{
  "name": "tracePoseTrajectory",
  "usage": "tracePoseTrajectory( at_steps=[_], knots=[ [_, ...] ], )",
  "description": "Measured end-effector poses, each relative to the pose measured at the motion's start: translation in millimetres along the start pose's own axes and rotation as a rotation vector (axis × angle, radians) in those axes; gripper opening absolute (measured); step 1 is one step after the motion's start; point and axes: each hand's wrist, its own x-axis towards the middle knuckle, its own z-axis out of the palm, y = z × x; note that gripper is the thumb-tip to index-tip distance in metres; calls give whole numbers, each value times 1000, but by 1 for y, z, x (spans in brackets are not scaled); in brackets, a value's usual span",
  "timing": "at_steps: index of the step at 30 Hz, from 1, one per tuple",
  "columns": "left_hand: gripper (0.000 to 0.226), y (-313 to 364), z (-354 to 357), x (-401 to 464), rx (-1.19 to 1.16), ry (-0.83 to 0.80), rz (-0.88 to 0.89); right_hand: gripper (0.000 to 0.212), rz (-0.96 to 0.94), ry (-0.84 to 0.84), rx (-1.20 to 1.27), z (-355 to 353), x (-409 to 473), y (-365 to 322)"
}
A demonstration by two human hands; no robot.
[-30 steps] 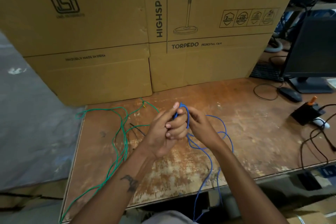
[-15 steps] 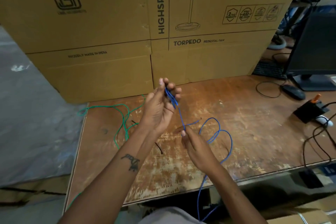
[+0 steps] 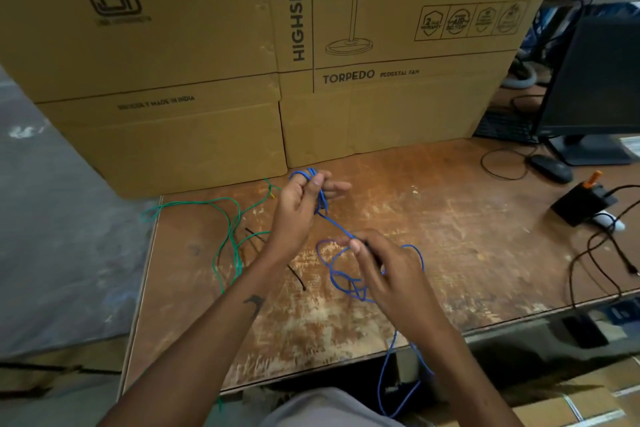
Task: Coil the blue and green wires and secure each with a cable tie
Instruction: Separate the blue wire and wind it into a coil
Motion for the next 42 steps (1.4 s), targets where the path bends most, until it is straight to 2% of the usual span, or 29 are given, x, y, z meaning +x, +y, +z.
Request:
tracePoseTrajectory(
  at_steps=[4, 7, 9, 11, 13, 18, 21, 22, 25, 26, 29, 33, 37, 39, 42],
  knots=[
    [21, -5, -1, -17, 206, -167, -25, 10, 45, -7, 183, -16, 26, -9],
    [26, -1, -3, -28, 170, -256, -73, 17, 79, -61, 334, -31, 56, -9],
    [34, 1, -2, -36, 128, -291, -91, 24, 110, -173, 413, -39, 77, -7],
    [50, 1, 1, -41, 69, -234, -128, 27, 117, -246, 477, -40, 95, -6],
    [61, 2, 5, -44, 13, -144, -164, 28, 109, -229, 422, -35, 111, -3],
    [39, 16, 21, -47, -76, -86, -98, 15, 183, -48, 383, 1, 124, 16],
    [37, 26, 25, -42, -100, -92, -44, 11, 189, -72, 468, 28, 109, 31],
    [39, 28, 26, -38, -98, -92, -24, 13, 183, -77, 502, 36, 102, 33],
    [41, 35, 23, -26, -108, -64, 7, 51, 149, -72, 490, 52, 77, 27],
    [37, 37, 20, -22, -121, -57, 16, 49, 152, -68, 451, 56, 69, 25],
    [33, 47, 12, -10, -151, -8, 38, 26, 158, -107, 296, 64, 45, 32],
    [34, 42, 3, 2, -178, 80, 62, 30, 130, -252, 161, 63, 13, 18],
    [29, 29, -6, 1, -14, 102, 48, 18, 186, -174, 88, 49, -3, -4],
    [26, 22, -10, -3, 103, 67, 65, 12, 233, -147, 146, 36, -4, -13],
    [25, 14, -20, -8, 204, -3, 72, 6, 377, -204, 490, 18, 1, -25]
  ],
)
